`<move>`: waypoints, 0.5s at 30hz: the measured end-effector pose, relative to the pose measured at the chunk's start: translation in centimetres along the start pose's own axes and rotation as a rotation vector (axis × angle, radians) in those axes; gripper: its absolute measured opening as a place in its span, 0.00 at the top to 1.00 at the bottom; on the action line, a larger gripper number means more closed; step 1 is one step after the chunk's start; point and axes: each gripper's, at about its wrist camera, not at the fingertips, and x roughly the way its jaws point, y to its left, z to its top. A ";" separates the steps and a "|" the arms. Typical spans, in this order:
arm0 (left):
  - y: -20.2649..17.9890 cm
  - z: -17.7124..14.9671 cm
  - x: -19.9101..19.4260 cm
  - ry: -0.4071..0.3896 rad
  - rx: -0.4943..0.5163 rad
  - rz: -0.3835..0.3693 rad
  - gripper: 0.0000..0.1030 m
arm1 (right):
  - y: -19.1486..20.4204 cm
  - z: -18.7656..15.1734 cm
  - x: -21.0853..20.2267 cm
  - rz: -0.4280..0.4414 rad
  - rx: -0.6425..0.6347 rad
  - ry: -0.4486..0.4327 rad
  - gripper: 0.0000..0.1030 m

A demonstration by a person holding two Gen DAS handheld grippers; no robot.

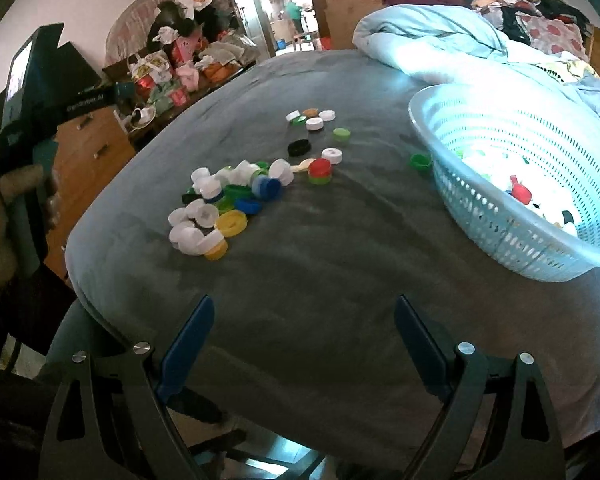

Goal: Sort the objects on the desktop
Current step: 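Return both grippers to the cap pile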

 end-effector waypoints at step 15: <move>2.7 -6.3 6.8 0.216 -0.098 -0.222 0.00 | 0.5 -0.1 5.9 -0.061 -0.068 0.160 0.14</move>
